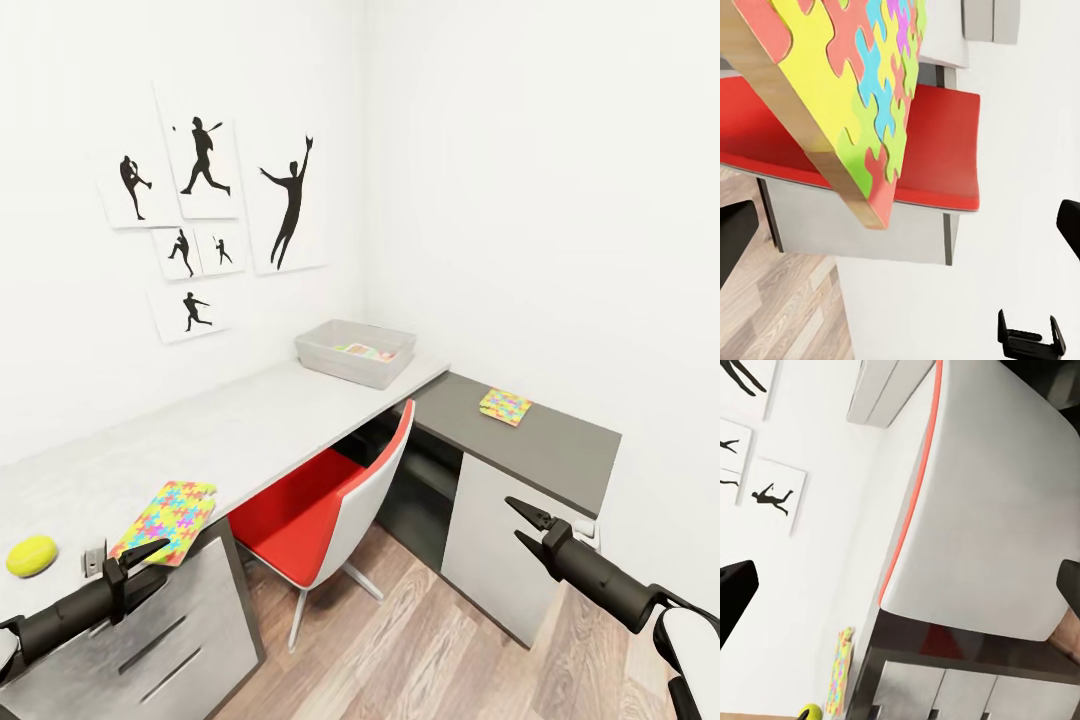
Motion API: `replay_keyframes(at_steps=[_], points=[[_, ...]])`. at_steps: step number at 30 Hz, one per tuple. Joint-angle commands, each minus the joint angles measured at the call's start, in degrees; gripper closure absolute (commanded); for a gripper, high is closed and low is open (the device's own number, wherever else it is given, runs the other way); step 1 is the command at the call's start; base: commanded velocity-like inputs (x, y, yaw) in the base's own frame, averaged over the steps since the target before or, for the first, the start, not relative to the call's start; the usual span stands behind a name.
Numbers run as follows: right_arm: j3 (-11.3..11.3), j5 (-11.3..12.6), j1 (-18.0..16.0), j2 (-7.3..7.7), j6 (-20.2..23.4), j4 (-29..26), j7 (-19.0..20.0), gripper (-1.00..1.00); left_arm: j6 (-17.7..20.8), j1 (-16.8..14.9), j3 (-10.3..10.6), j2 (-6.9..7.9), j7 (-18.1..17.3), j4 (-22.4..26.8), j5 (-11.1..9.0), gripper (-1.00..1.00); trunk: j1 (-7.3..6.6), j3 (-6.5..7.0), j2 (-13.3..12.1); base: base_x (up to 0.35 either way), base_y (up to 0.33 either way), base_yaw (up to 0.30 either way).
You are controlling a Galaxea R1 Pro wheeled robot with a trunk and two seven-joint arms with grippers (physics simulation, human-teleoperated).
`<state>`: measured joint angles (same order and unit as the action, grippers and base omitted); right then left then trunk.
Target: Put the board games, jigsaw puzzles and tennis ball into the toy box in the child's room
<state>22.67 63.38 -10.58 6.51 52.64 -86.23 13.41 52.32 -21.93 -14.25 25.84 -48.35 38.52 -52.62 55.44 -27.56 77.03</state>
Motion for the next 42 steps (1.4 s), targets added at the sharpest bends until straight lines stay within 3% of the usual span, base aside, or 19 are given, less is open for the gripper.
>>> replay_keyframes(at_steps=[1, 42], points=[[0.1, -0.45, -0.05, -0.01, 0.27, 0.01, 0.48, -1.0, 0.24, -0.04, -0.08, 0.0, -0.16, -0.02, 0.06, -1.0, 0.0, -0.06, 0.03, 0.004, 0.0, 0.0], [0.1, -0.45, -0.05, 0.04, 0.27, 0.1, 0.48, -1.0, 0.24, -0.04, -0.08, 0.06, -0.16, -0.02, 0.06, -1.0, 0.0, -0.06, 0.03, 0.043, 0.021, 0.0]])
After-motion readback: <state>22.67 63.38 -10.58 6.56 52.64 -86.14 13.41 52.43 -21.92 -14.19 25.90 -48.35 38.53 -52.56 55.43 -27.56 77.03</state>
